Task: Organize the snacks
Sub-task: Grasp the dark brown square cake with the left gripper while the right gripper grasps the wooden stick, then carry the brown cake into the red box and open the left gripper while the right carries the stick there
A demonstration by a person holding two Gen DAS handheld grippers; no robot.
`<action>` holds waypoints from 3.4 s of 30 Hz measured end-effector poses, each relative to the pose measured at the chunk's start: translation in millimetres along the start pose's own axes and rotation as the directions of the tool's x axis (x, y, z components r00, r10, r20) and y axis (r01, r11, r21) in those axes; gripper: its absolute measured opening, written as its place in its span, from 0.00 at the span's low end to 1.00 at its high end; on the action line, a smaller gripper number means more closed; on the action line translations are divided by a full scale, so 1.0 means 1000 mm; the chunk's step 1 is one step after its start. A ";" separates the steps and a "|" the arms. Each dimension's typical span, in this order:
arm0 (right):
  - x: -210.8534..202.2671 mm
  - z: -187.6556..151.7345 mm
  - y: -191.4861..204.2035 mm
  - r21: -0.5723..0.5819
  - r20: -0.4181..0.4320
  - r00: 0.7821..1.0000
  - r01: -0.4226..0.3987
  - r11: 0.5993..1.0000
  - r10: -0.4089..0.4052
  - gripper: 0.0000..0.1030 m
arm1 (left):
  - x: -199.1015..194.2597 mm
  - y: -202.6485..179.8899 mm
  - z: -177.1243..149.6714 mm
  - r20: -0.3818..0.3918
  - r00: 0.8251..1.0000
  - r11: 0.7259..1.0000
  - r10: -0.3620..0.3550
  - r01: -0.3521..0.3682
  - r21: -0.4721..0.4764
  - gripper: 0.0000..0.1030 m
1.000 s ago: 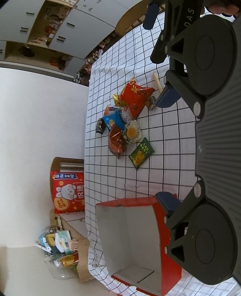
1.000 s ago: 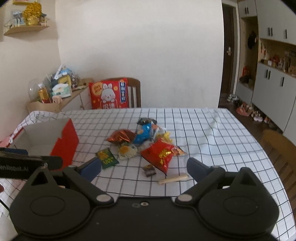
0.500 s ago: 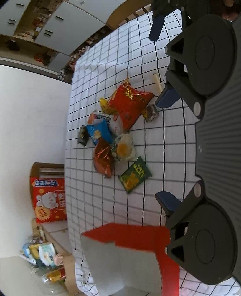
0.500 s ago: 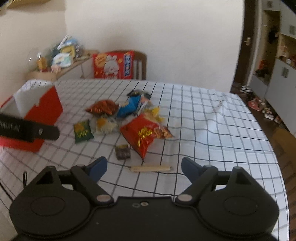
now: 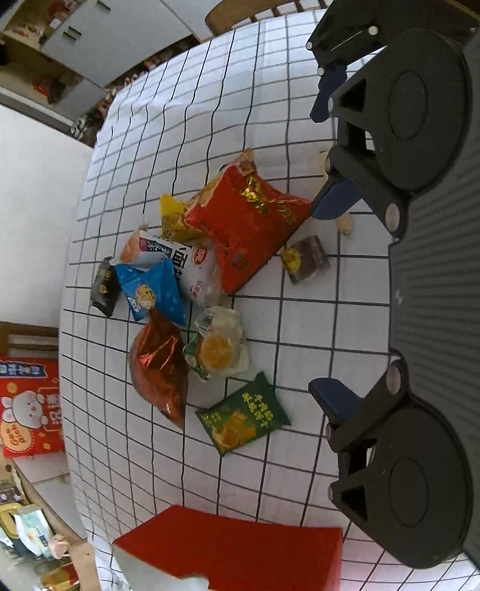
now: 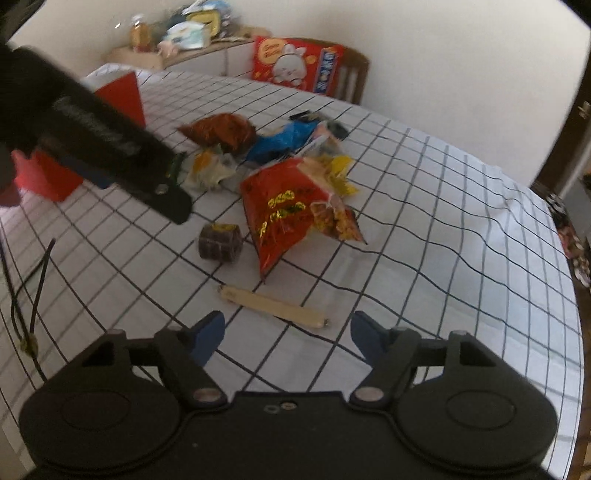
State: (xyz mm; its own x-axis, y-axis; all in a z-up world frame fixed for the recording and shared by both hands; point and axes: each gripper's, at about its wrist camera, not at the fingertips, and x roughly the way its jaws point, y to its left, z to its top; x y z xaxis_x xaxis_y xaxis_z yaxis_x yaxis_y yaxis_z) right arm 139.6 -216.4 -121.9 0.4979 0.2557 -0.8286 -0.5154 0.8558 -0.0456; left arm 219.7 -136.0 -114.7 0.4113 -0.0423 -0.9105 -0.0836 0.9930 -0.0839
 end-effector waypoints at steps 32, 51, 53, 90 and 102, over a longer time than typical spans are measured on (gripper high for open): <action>0.020 -0.003 0.012 -0.127 -0.121 0.972 -0.218 0.968 0.203 0.09 | 0.057 0.001 0.010 -0.128 0.992 0.995 0.001 -0.014 -0.104 0.28; -0.028 0.013 0.026 0.185 0.015 0.984 -0.179 0.966 0.180 0.09 | -0.020 0.067 -0.015 -0.023 1.000 0.993 0.007 -0.010 -0.113 0.28; -0.035 0.018 0.032 0.189 0.033 0.983 -0.184 0.965 0.181 0.09 | -0.033 0.077 -0.017 0.001 1.000 0.994 0.009 -0.009 -0.109 0.28; -0.003 0.189 0.214 0.072 0.112 0.943 -0.322 0.944 0.313 0.09 | -0.142 0.290 -0.022 0.141 0.977 0.957 0.158 -0.116 -0.267 0.28; 0.041 0.219 0.235 0.081 0.051 0.939 -0.344 0.936 0.340 0.09 | -0.111 0.334 -0.005 0.078 0.972 0.936 0.222 -0.190 -0.296 0.28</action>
State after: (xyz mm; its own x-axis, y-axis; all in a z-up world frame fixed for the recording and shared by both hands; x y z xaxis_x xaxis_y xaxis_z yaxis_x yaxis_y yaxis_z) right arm 192.1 93.4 -44.0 0.3276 0.5544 -0.7651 -0.5966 0.7493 0.2875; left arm 141.2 200.1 -43.7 0.4521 0.1883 -0.8719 -0.4253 0.9047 -0.0251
